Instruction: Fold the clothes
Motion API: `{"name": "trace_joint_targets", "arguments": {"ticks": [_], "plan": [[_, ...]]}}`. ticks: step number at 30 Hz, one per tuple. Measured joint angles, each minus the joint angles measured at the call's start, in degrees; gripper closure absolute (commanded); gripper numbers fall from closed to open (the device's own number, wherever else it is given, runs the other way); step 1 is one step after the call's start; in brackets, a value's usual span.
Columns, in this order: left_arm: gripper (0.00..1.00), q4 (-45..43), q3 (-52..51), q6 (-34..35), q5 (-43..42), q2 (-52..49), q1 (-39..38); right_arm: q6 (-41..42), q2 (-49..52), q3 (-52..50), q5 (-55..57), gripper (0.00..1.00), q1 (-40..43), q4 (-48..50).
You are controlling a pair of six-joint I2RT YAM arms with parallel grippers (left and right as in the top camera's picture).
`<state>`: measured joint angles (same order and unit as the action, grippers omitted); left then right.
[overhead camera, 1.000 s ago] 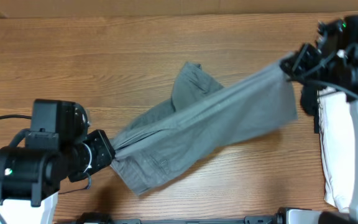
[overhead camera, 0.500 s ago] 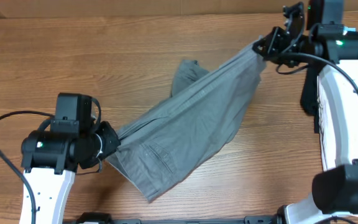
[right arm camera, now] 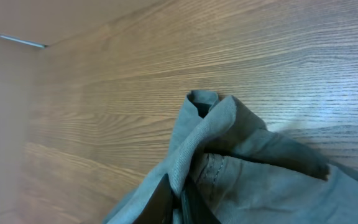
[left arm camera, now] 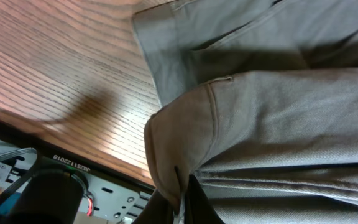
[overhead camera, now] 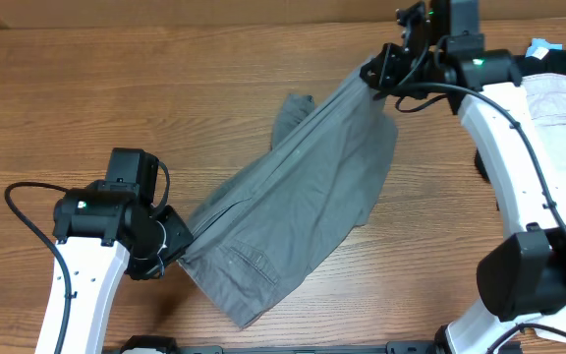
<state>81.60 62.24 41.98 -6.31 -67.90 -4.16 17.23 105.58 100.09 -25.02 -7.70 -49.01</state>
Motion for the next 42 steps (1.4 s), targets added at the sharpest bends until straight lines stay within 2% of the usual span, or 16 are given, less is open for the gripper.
{"name": "trace_joint_targets", "arguments": {"ticks": [9, 16, 17, 18, 19, 21, 22, 23, 24, 26, 28, 35, 36, 39, 40, 42], "plan": [[0.92, -7.15, -3.19, 0.11, 4.02, -0.04, 0.00, 0.15, 4.39, 0.00, 3.39, 0.96, -1.33, 2.95], [0.83, -11.34, -3.41, 0.13, 7.52, -0.35, 0.02, 0.52, 6.10, 0.00, 4.39, 0.96, -1.33, 7.43], [0.77, -11.54, -3.41, 0.13, 8.09, -0.68, 0.00, 0.55, 6.32, 0.00, 4.50, 0.89, -1.36, 7.89], [0.68, -11.61, -3.43, 0.04, 8.55, -1.14, 0.00, 0.79, 6.49, 0.00, 4.55, 0.73, -1.42, 8.28], [0.68, -11.37, -3.45, -0.09, 9.33, -1.62, 0.02, 1.09, 6.58, 0.00, 5.25, 0.57, -1.46, 8.98], [0.66, -10.29, -3.72, 0.33, 11.56, -2.84, 0.20, 0.76, 6.67, 0.02, 7.23, 0.44, -1.40, 10.88], [0.63, -10.12, -3.91, 0.33, 12.46, -3.50, 0.46, 1.01, 6.67, 0.02, 7.98, 0.34, -1.38, 11.69], [0.59, -10.08, -4.02, 0.28, 13.05, -4.09, 0.50, 0.59, 6.67, 0.02, 8.76, 0.19, -1.33, 12.15], [0.59, -10.12, -4.09, 0.26, 13.66, -4.94, 0.50, 0.92, 6.67, 0.02, 9.25, 0.10, -1.38, 12.24], [0.63, -10.12, -4.11, 0.39, 14.47, -6.36, 0.50, 0.87, 6.69, 0.02, 10.36, 0.00, -1.75, 12.94], [0.67, -10.10, -4.15, 0.33, 15.13, -7.41, 0.50, 0.59, 6.69, 0.02, 11.98, 0.00, -2.16, 13.79], [0.69, -6.49, -2.14, 0.04, 15.65, -7.67, 0.50, 0.50, 6.69, 2.38, 14.56, 0.00, -0.85, 8.70], [0.69, -5.86, -1.01, 0.00, 15.61, -7.67, 0.50, 0.50, 6.69, 2.80, 14.71, 0.03, -0.46, 8.28], [0.90, -5.33, 2.47, -1.36, 14.10, -7.65, 0.50, -0.85, 6.69, 3.65, 15.26, 0.39, 0.72, 4.42], [0.94, -5.46, 2.99, -2.47, 12.48, -7.61, 0.50, -1.18, 6.69, 3.67, 15.39, 0.49, 0.94, 2.49], [0.96, -5.81, 2.99, -4.81, 8.81, -7.58, 0.44, -1.66, 6.93, 3.67, 15.52, 0.65, 0.96, -0.50]]}}
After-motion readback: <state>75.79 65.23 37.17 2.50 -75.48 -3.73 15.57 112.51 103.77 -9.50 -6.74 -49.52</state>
